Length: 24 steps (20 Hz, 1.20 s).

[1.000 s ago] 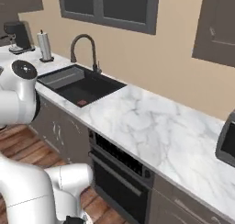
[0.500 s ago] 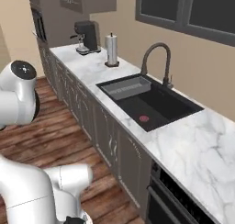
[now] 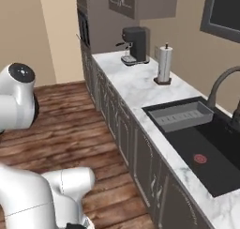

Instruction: There is a wine glass and glass cup on the dining counter. Place the wine bottle next to the wine glass and the juice bottle next to the glass cup.

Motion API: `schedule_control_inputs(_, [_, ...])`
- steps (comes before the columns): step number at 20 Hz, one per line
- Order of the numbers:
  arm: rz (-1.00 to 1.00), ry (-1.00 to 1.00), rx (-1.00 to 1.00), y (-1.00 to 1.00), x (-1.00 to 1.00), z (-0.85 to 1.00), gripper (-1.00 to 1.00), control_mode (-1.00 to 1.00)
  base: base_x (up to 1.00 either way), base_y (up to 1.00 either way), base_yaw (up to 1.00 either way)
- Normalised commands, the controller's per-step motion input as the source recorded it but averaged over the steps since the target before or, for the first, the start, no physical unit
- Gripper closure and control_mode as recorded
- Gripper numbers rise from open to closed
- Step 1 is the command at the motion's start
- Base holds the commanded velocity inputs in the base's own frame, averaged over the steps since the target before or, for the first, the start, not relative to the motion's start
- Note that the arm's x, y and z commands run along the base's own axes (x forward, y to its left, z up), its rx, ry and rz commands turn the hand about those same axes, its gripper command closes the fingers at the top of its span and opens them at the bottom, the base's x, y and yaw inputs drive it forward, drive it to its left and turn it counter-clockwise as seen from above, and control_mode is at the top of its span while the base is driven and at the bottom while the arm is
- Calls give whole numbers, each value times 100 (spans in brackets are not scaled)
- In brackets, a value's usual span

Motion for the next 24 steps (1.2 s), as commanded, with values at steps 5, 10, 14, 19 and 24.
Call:
schedule_control_inputs(5, [0,0,0,0,0,0,100,100,100,1,20])
schedule_control_inputs(10, [0,0,0,0,0,0,100,100,100,15,10])
schedule_control_inputs(14, [0,0,0,0,0,0,100,100,100,31,7])
schedule_control_inputs(19, [0,0,0,0,0,0,100,100,100,26,5])
schedule_control_inputs(24, [0,0,0,0,0,0,100,100,100,22,8])
